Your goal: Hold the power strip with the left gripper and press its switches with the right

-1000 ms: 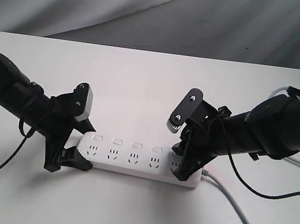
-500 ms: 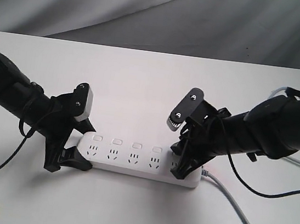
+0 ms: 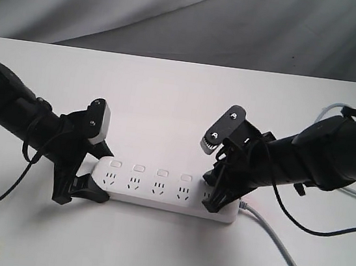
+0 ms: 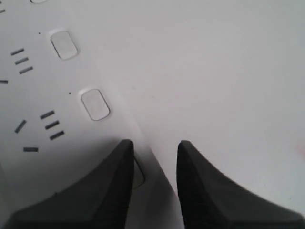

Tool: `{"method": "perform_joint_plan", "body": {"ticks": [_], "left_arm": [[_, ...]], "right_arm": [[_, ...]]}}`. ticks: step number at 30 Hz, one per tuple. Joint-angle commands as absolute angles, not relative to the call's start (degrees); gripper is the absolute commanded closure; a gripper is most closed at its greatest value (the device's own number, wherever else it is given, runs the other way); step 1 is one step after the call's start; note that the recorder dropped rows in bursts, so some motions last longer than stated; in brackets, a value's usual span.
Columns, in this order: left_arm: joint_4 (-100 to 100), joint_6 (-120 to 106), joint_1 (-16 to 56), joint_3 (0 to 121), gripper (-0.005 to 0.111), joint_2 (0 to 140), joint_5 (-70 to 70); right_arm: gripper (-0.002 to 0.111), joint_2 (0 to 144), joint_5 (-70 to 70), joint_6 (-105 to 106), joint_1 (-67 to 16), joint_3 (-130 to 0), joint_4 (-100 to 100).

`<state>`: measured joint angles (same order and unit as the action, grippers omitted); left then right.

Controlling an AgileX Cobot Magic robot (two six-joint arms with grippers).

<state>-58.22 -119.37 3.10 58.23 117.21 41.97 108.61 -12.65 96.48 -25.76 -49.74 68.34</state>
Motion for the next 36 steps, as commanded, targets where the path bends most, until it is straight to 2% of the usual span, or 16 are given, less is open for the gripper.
{"method": "perform_joint_plan", "body": {"ticks": [1,17,30,36], "left_arm": [[-57.88,-118.97,3.26,58.23,0.056,117.46,41.97],[-57.88,-119.11,3.26,58.23,0.056,117.46,41.97],[-57.88,-118.90,3.26,58.23,0.056,117.46,41.97],[-57.88,-118.90,3.26,58.23,0.056,117.46,41.97]], "right_arm": [[0.078,111.09,-12.93,97.18,-25.61,-48.09,66.51],[0.078,98.49,-11.75,97.18,-25.61,-48.09,67.10],[0.078,96.52,-14.20,97.18,-25.61,-48.09,68.16],[0.078,89.43,-14.20,97.18,-25.61,-47.81,68.04]]}}
